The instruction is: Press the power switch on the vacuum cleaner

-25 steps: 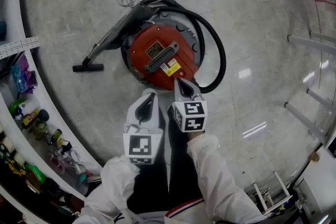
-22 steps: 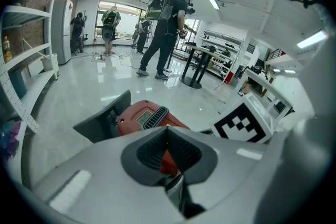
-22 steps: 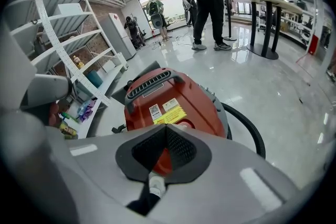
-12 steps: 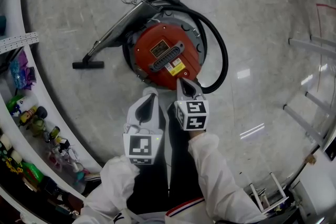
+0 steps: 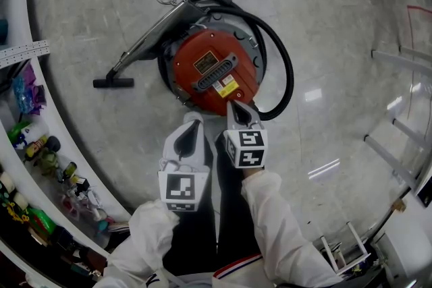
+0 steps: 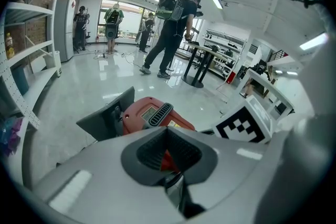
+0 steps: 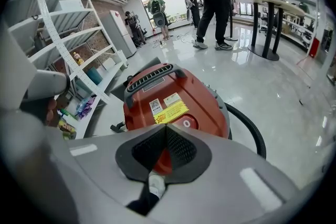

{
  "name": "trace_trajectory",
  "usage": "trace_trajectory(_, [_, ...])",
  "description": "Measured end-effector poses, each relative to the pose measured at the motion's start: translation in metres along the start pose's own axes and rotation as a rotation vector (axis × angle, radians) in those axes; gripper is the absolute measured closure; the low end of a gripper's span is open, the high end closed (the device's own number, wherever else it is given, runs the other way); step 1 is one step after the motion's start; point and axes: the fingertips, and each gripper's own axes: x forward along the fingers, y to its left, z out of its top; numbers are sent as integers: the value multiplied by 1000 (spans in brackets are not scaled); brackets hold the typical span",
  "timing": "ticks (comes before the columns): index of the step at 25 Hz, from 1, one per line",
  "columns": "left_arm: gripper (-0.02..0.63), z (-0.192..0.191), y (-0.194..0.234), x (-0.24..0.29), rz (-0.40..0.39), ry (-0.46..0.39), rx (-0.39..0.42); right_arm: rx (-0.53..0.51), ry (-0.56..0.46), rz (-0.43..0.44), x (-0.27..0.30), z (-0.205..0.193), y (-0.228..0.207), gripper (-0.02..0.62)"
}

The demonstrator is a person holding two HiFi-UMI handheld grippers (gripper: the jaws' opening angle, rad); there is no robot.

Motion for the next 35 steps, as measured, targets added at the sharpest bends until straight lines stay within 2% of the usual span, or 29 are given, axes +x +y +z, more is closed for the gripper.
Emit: trace_trajectory(35, [606,-13,-5,0,1,27,-3,-27,-8,-18,5,-3,5,595])
